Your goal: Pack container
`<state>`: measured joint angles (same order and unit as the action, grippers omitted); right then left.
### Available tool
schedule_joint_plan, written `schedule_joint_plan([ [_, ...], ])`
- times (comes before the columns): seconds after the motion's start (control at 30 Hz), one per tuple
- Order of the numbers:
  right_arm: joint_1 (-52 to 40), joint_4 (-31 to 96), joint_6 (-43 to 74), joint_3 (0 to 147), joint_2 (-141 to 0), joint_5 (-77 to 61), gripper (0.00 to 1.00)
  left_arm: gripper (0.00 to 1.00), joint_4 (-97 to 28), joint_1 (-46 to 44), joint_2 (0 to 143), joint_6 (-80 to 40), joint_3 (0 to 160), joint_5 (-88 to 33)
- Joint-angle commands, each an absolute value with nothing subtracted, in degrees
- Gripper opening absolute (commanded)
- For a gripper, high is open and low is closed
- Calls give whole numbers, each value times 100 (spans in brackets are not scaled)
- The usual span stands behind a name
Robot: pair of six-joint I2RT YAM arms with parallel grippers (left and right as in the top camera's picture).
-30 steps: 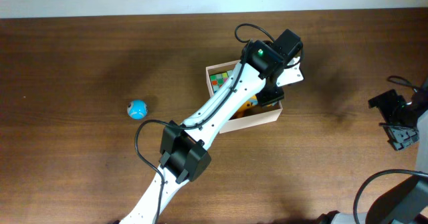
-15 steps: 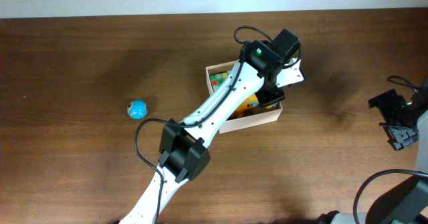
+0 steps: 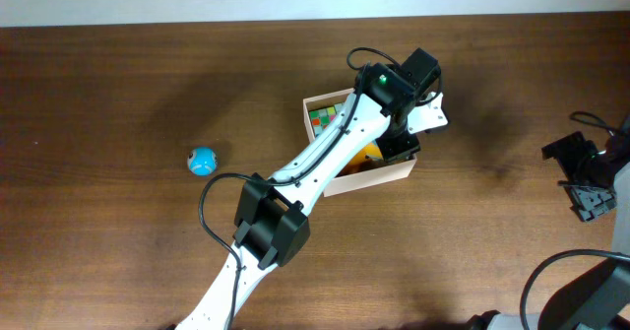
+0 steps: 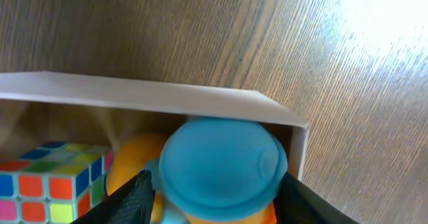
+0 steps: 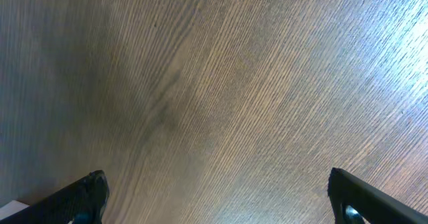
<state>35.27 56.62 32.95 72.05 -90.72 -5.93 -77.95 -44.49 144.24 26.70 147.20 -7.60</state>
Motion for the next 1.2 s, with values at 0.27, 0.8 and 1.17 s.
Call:
schedule_joint_plan([
  [0.27,3522,5658,3282,7190,-9080,-600,99,58,-7393,-4410,14444,2617,14055,-926],
  [0.8,3522,5658,3282,7190,-9080,-600,99,58,-7301,-4403,14302,2617,14147,-596],
  [1.17,3522,5658,3284,7190,-9080,-600,99,67,-7310,-4405,14169,2617,14278,-506],
])
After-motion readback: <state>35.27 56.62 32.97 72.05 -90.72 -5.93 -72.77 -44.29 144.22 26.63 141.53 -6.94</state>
